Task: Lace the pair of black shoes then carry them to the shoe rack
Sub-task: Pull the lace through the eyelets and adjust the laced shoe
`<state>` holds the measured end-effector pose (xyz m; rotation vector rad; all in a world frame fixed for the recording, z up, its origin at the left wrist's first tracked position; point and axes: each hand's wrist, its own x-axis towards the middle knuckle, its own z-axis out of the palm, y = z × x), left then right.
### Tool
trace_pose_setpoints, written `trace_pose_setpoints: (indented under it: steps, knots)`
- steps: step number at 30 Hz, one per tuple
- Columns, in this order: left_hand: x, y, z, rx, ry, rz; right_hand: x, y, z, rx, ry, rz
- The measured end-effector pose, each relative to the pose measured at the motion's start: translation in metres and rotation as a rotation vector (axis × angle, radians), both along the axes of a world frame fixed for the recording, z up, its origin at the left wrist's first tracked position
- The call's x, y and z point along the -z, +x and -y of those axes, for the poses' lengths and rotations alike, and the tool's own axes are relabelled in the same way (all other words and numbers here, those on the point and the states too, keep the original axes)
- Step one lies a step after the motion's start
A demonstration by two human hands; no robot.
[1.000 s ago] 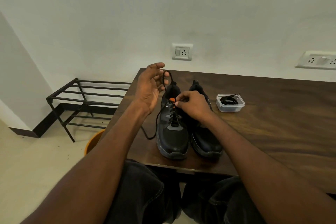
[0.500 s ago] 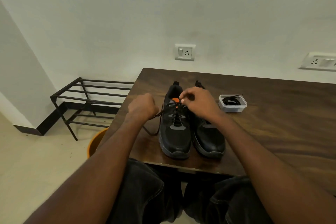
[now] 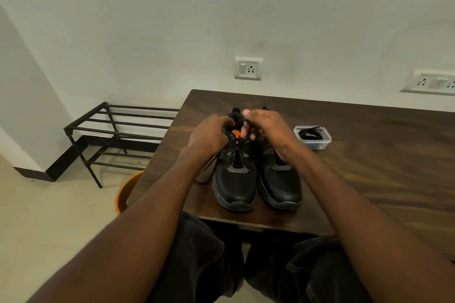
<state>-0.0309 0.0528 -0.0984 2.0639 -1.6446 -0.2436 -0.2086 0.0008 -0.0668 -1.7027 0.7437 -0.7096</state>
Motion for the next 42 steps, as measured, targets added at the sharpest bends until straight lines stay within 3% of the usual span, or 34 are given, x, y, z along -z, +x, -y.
trace_pose_setpoints:
  steps: [3, 5, 6, 10, 13, 17, 20, 30, 37, 42]
  knots:
    - [0.001, -0.005, 0.005, 0.074, -0.053, -0.015, -0.018, -0.027, 0.006, 0.215, 0.199, 0.376]
    - [0.002, -0.007, 0.008, 0.126, -0.009, 0.016, -0.025, -0.047, 0.01, 0.364, 0.199, 0.464]
    - [0.003, -0.008, 0.01, 0.144, 0.029, 0.024, -0.025, -0.056, 0.011, 0.428, 0.109, 0.376]
    - [0.003, -0.009, 0.015, 0.168, 0.085, 0.004, -0.001, -0.07, 0.014, 0.46, -0.48, -0.431]
    - [0.001, -0.003, 0.016, 0.225, 0.121, -0.002, 0.005, -0.047, 0.007, 0.339, -0.667, -0.571]
    - [0.003, 0.0, 0.017, 0.269, 0.112, 0.007, 0.016, -0.009, 0.004, 0.013, -0.691, -0.784]
    - [0.009, 0.002, 0.019, 0.237, 0.099, 0.031, 0.032, 0.004, 0.004, -0.092, -0.61, -0.855]
    - [0.009, 0.022, 0.02, 0.138, 0.053, -0.109, 0.043, -0.004, 0.017, -0.04, -0.524, -0.835]
    - [0.011, -0.002, 0.02, 0.203, -0.039, 0.076, 0.042, -0.001, 0.011, -0.018, -0.543, -0.811]
    - [0.013, 0.006, 0.021, 0.035, -0.052, -0.217, 0.046, -0.002, 0.015, -0.016, -0.546, -0.8]
